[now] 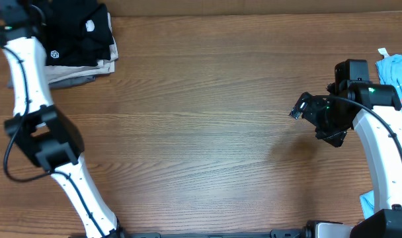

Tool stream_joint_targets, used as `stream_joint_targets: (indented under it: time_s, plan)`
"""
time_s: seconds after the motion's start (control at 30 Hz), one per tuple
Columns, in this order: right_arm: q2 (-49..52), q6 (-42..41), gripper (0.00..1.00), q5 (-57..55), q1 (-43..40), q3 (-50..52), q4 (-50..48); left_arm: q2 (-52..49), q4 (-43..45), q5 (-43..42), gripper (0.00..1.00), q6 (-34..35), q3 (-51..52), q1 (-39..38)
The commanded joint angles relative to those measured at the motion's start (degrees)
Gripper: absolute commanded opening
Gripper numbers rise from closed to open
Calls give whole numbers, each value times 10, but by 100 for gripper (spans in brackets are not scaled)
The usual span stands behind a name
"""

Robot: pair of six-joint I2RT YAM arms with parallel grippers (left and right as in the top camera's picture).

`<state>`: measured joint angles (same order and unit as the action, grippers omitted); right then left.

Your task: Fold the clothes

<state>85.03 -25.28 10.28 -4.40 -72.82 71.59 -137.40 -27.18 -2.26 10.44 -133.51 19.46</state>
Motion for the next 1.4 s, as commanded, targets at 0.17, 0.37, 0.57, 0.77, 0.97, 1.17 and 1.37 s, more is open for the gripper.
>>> stream_joint_targets:
  time_s: [0.17,0.37,0.57,0.77,0.97,1.17,1.37]
  plan:
    - [2,-2,100,3,3,1,10,-126,-2,-17,49,15,-3,-11]
    - [2,-3,100,3,3,1,-2,-87,-9,-16,51,-2,-42,-3]
    - [2,-5,100,3,3,1,-5,-27,-50,-17,58,-2,-124,-2]
    - [2,-21,97,3,3,1,-19,39,-115,-25,57,-1,-145,-7]
    - [-32,-37,91,-13,3,0,-63,122,-231,-105,100,-1,-145,-11]
    - [-146,-37,90,-59,6,0,-58,187,-332,-267,100,-1,-145,-12]
    - [-285,-37,90,-153,46,1,12,195,-395,-289,100,-1,-142,-12]
